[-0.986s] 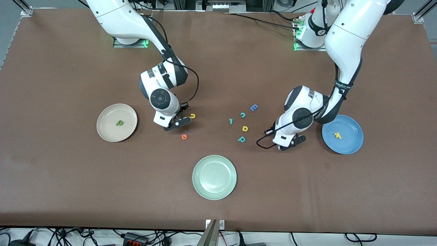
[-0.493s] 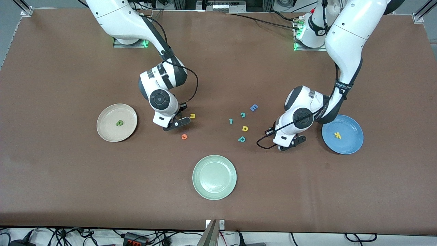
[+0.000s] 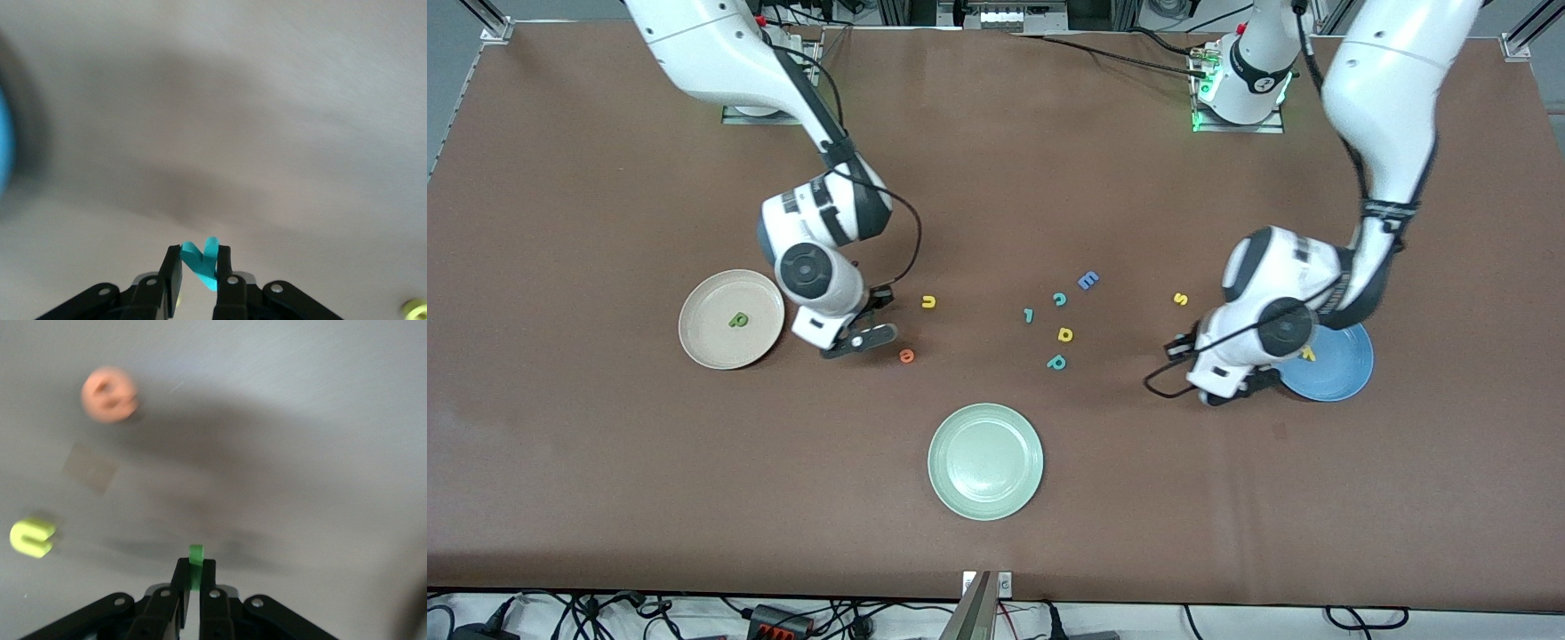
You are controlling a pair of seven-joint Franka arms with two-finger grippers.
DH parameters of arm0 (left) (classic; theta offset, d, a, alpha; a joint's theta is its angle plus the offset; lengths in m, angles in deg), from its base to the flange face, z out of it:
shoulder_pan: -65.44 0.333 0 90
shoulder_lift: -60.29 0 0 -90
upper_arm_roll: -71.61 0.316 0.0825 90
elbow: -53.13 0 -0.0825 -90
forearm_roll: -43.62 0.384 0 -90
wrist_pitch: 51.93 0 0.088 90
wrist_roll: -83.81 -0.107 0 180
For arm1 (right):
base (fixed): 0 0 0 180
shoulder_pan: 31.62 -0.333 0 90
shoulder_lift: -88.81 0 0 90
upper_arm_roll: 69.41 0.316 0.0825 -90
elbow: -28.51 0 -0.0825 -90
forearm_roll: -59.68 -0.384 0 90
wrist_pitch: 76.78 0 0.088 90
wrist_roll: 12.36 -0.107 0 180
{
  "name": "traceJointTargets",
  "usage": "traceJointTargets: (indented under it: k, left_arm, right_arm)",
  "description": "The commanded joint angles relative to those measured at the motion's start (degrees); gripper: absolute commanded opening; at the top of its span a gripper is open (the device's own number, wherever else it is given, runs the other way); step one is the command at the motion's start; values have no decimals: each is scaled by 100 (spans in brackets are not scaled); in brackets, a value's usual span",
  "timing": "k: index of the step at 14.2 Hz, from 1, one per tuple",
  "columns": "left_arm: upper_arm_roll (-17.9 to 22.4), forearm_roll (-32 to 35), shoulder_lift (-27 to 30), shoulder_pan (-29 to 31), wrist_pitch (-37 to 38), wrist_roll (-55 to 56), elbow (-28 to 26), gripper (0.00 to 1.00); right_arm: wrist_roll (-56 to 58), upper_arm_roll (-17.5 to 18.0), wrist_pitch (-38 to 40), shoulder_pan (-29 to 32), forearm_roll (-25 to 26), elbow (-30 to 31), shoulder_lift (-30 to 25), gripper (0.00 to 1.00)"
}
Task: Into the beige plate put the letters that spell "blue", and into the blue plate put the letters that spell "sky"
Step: 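Drop the y on the blue plate while the right gripper drops l on beige plate, then reach the yellow s with the left gripper while the right gripper reaches the yellow u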
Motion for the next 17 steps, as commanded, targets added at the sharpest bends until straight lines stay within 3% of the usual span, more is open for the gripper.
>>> traceJointTargets:
  k: [1,4,6,7,8,9,10,11,12,15,17]
  left_arm:
    - [-22,110,44,600,508,-1121,210,10]
    - [-22,460,0,1329,553,-2361,219,11]
    - [-22,585,-166,1490,509,-2505,184,13]
    - [-22,585,-184,1490,500,-2505,158,23]
    - [-22,576,-202,1499,509,-2505,149,58]
    - [-22,576,-263,1499,509,-2444,149,100]
    - [-22,576,-264,1499,509,-2435,140,100]
    - [-31,568,-264,1490,509,-2417,140,100]
    - [-40,567,-255,1464,518,-2400,131,100]
    - [-162,532,86,1499,509,-2356,-499,100]
    - [-276,480,377,1499,474,-2251,-948,100]
  right_arm:
    - [154,-15,525,737,13,-164,-279,9]
    - [207,-85,1176,1196,13,-279,-288,9]
    - [155,-173,1362,1424,22,-192,-288,9]
    - [146,-173,1388,1521,22,-78,-288,9]
    - [137,-173,1380,1540,22,45,-288,9]
    - [137,-173,1319,1548,22,142,-288,10]
    - [137,-173,1257,1557,13,160,-253,21]
    - [137,-173,1179,1566,13,152,-236,55]
    - [137,-173,1152,1557,13,108,-218,100]
    - [84,-103,1178,1321,-48,-7,-393,100]
    - [-116,-94,1116,822,-101,-234,-368,100]
